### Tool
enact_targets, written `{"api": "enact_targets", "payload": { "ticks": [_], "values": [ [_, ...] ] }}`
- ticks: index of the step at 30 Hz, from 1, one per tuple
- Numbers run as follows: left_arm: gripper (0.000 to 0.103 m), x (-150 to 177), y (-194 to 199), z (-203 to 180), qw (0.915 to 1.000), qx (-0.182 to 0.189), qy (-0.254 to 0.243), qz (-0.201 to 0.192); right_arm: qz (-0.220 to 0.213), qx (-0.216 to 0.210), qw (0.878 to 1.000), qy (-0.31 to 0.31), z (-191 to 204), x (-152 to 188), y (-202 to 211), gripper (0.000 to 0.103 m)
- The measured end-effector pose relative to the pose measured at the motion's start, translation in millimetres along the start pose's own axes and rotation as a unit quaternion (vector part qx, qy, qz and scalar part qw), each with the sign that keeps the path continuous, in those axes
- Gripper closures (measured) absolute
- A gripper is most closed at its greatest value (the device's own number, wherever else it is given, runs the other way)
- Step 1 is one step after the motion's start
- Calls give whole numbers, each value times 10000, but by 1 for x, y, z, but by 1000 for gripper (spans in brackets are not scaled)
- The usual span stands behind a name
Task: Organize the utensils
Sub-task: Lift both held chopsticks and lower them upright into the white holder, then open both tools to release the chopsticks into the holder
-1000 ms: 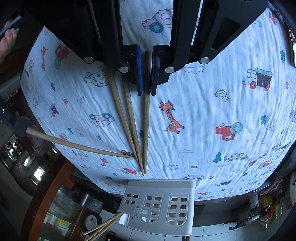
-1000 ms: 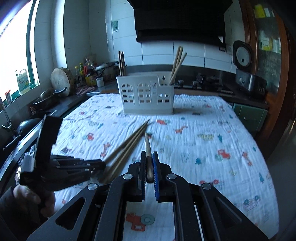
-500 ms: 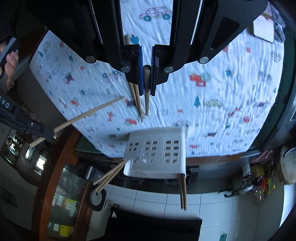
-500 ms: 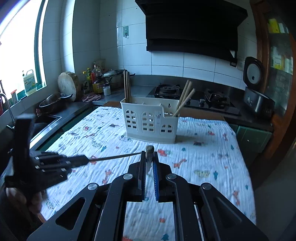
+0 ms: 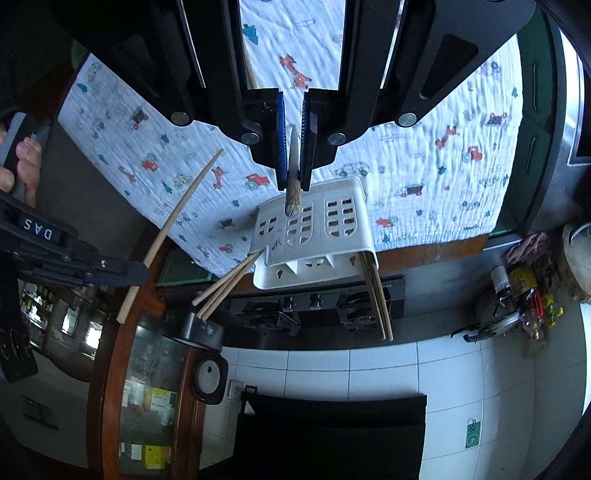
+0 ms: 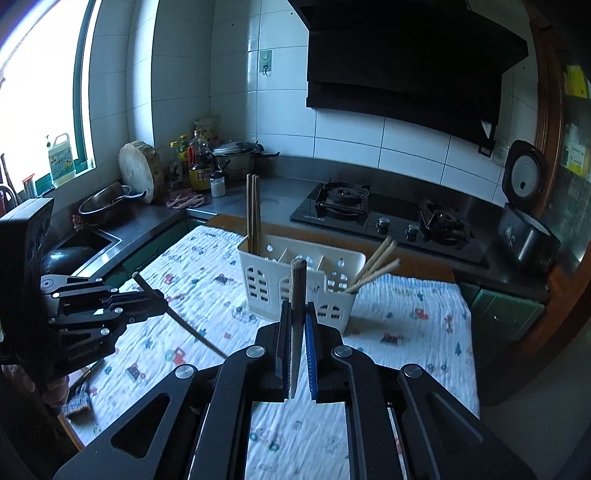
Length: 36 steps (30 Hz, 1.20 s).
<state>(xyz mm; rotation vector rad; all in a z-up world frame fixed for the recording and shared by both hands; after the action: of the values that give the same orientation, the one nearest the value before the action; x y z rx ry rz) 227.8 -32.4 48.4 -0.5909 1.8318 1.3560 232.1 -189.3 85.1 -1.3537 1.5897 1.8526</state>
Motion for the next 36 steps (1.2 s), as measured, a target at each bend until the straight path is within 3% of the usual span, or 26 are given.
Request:
{"api": "enact_targets", "payload": {
  "ticks": [8,24,30,36],
  "values": [
    [98,-29,2,6,9999,-8,-57,-112,-58,93,9999,68,-7,-25,-9,96],
    [98,-134,31,16,9958,-235,-185,-865,-632,441,9969,-140,-42,-114,-15,96],
    [98,-170,29,23,9924,-318,-121,-1182,-569,570,9964,-255,-54,-123,-40,96],
    [98,-188,12,32,9888,-516,34,-1400,-376,504,9972,-400,-62,-111,-74,96]
  ]
}}
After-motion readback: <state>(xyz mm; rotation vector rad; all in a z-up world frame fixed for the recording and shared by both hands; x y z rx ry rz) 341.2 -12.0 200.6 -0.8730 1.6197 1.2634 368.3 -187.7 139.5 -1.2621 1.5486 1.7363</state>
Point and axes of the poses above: each gripper's, at about its wrist camera, not at the fingertips, and y roughly against the way its jaws point, z to its left, x to its underside, the point moved 5 cm from there along -y, roughly the way its jaws point, and after that the axes turned 4 degrees about y, right-handed, at the moved point
